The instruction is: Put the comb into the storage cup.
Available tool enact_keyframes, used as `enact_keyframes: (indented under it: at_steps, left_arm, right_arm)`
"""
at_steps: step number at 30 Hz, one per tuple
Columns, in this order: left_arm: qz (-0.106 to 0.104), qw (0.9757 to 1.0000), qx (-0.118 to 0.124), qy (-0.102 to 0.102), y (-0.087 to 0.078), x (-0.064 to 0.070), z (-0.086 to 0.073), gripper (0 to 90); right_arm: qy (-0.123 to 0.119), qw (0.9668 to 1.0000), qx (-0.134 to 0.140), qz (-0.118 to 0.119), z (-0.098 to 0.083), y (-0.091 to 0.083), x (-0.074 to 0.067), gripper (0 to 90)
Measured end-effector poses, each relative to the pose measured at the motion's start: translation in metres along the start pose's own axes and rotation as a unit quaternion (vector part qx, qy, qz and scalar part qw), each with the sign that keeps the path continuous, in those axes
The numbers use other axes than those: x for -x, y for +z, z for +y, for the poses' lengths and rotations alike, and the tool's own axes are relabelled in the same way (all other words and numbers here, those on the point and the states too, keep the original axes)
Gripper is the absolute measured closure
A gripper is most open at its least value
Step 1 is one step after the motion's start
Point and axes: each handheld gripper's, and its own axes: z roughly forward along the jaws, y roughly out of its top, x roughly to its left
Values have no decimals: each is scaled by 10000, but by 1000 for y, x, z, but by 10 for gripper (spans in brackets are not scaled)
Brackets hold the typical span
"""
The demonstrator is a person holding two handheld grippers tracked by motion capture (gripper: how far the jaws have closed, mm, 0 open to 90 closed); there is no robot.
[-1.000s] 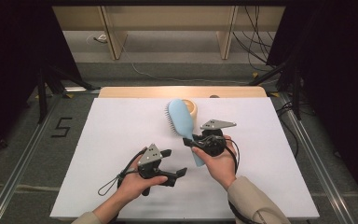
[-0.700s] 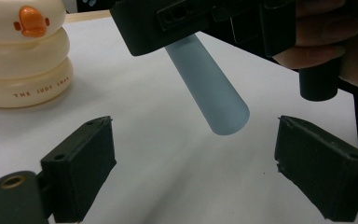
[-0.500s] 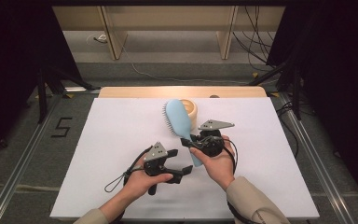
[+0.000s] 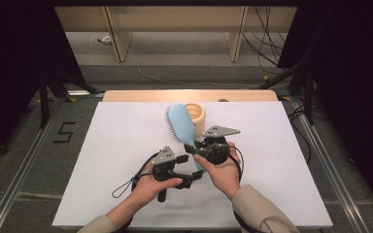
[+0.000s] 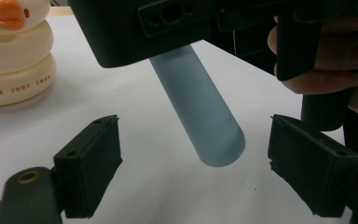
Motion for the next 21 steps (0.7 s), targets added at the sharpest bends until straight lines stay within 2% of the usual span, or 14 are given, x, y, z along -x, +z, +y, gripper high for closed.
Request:
enact_keyframes:
  at_steps: [21]
  left_arm:
    - [29, 10000, 78, -1, 6, 2, -2, 266]
  right_arm:
    - [-11, 10000, -27, 6, -2, 4, -5, 702]
